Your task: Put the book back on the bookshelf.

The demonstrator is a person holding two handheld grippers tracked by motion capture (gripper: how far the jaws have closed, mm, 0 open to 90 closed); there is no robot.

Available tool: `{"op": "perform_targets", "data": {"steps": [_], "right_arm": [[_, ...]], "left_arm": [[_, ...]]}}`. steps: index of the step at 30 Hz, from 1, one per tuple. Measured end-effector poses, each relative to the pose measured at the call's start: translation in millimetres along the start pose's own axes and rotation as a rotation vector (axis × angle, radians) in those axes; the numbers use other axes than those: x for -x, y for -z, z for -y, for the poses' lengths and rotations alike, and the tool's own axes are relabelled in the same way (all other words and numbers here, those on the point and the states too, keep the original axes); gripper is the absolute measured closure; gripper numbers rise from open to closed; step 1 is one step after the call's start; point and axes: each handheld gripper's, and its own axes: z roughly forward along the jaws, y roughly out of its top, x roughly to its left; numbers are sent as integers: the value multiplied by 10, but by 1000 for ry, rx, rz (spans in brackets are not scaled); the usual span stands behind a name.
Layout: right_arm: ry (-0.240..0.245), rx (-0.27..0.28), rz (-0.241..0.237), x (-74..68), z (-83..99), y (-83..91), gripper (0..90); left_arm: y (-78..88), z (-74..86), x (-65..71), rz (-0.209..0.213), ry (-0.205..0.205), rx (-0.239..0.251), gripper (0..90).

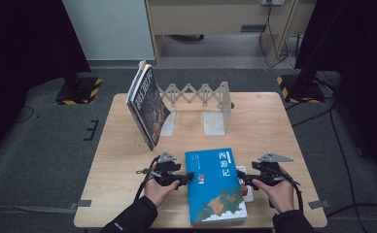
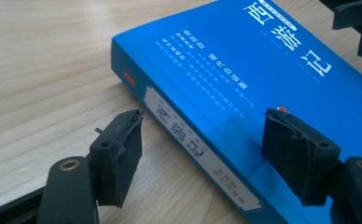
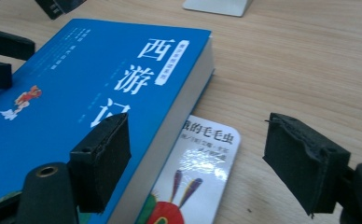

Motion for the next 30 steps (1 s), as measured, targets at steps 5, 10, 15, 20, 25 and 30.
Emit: {"op": "perform_targets", "data": {"steps": [5, 10, 15, 20, 25, 30], "right_arm": [[0, -8, -22, -55, 2, -41, 227], [0, -31, -47, -118, 22, -109, 228], [2, -46, -56, -130, 49, -163, 230], [-21, -46, -71, -142, 59, -192, 224], [-40, -38, -80, -139, 72, -217, 218], [-52, -38, -85, -133, 76, -230, 212]], "left_arm": [[-39, 11, -15, 18, 24, 5, 244], [-111, 39, -21, 61, 47, 11, 184], [-214, 75, -11, 110, 60, 32, 128], [-253, 83, -49, 131, 71, 35, 75], [-318, 117, -67, 148, 105, 53, 19], [-345, 126, -69, 152, 101, 66, 0]]}}
